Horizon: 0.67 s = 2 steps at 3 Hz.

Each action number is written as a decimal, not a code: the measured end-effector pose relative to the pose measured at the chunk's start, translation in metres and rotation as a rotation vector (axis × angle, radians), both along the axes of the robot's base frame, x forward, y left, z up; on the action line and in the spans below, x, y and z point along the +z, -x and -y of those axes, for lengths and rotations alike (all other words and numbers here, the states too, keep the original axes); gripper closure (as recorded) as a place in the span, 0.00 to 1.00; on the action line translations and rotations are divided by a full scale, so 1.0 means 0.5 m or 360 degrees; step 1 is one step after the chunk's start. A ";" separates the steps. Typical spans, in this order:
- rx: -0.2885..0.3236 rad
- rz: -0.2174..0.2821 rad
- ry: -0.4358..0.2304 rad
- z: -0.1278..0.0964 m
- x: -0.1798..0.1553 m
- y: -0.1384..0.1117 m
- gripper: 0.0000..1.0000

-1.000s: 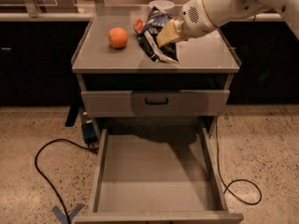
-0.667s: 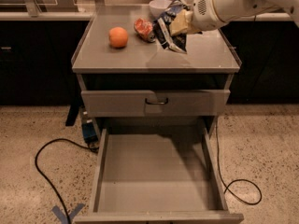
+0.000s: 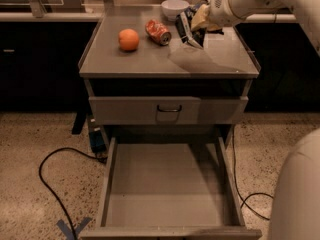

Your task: Pick blue chip bag from middle drawer and place on counter

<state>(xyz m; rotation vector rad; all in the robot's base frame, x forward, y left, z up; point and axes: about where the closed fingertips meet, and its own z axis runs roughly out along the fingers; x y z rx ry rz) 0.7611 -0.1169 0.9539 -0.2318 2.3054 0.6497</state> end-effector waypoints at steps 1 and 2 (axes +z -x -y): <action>0.0023 -0.0104 -0.0021 -0.022 -0.058 -0.066 1.00; 0.0069 -0.0216 -0.0013 -0.053 -0.136 -0.107 1.00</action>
Offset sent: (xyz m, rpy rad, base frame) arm 0.0960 0.0337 -0.0992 0.0019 0.2153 0.0749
